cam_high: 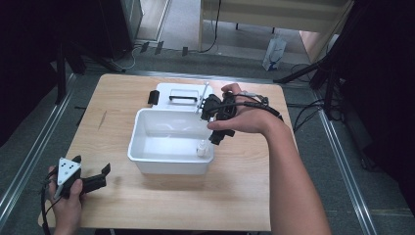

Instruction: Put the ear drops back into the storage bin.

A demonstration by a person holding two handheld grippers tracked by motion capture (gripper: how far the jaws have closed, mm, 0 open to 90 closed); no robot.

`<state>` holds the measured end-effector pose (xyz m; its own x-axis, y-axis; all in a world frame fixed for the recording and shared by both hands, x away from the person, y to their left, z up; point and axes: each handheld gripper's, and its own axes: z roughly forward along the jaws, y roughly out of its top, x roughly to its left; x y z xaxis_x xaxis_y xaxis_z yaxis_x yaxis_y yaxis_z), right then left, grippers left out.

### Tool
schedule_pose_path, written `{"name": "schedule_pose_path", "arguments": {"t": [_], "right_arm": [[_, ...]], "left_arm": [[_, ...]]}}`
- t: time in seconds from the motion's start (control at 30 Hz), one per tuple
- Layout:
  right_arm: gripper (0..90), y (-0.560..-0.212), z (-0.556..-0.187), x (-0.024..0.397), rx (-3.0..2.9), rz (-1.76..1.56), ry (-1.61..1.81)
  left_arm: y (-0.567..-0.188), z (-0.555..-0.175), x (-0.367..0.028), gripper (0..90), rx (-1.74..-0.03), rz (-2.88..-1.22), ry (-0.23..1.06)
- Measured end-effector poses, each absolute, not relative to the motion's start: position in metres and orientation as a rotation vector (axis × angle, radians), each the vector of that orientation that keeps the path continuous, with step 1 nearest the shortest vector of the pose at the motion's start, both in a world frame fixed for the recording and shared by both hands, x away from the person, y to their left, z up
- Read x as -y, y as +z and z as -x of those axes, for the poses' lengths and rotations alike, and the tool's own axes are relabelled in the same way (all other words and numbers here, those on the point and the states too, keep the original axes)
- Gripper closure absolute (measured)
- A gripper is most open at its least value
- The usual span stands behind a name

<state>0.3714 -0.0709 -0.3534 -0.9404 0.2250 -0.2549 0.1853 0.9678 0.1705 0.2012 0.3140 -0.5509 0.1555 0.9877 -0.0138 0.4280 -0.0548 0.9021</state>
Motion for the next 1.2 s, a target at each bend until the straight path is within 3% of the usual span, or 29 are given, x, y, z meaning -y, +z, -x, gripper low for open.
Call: {"name": "schedule_pose_path", "arguments": {"t": [0.47,1.2], "right_arm": [[0.0,-0.355,-0.361,0.117,-2.817,-0.382,0.252],[0.0,-0.399,-0.34,0.198,-2.736,-0.582,0.362]], "left_arm": [[-0.551,-0.201,-0.313,0.0,-1.392,-1.616,0.865],[-0.551,-0.201,-0.313,0.0,-1.388,-1.624,0.867]]}}
